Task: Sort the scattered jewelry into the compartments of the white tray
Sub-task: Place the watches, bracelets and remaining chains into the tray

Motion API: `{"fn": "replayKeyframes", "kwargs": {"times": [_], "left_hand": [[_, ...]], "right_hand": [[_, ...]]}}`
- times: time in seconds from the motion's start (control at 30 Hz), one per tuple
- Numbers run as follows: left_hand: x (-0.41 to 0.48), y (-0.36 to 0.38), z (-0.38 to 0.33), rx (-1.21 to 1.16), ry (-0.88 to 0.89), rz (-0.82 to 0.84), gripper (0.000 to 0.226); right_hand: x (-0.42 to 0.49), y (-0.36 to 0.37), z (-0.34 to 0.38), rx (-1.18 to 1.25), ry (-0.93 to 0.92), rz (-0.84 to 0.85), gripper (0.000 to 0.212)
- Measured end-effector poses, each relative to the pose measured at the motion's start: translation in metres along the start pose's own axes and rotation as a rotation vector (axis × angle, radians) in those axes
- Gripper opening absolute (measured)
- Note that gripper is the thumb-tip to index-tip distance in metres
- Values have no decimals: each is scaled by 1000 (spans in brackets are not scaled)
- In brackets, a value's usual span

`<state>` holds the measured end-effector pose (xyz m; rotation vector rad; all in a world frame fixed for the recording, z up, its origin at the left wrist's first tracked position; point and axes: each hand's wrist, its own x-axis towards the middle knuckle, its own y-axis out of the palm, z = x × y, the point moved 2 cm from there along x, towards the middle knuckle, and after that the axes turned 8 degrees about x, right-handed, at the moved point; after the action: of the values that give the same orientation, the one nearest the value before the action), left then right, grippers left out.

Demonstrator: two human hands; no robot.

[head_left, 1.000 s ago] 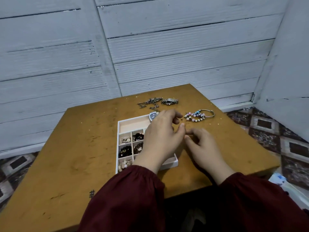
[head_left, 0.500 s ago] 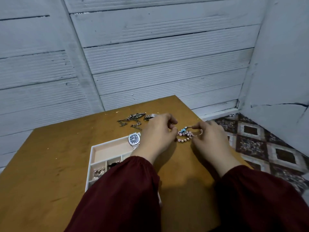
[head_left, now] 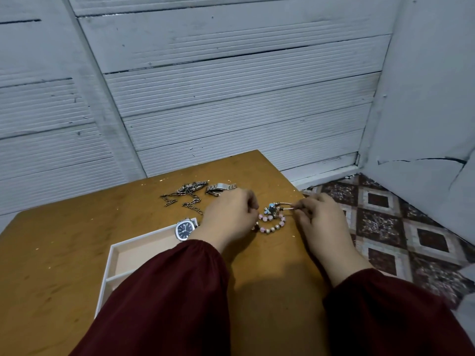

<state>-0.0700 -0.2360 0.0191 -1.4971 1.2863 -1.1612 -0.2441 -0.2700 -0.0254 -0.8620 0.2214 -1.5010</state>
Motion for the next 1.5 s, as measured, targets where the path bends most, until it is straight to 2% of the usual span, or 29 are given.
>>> {"fn": "replayKeyframes", "kwargs": {"times": [0.13,0.37,0.53,0.8,1.03,1.5], "left_hand": [[0,4,-1,29,-9,26,15],[0,12,-9,70,91,118,14],[-1,14,-22,321,176,104,26],[-4,16,-31,435,213,83,29],[-11,8,-25,357,137,150,29],[-26,-28,-9,82,17,-25,21]], "right_hand": [[0,-5,2,89,-50,-143,17],[-1,-6,3,160,-35,-259,19],[-1,-6,3,188,-51,-289,19],[-1,-4,1,219,-41,-288,19],[-4,-5,4,252,-65,-310,17],[-16,-2,10,275,-34,-256,17]]}}
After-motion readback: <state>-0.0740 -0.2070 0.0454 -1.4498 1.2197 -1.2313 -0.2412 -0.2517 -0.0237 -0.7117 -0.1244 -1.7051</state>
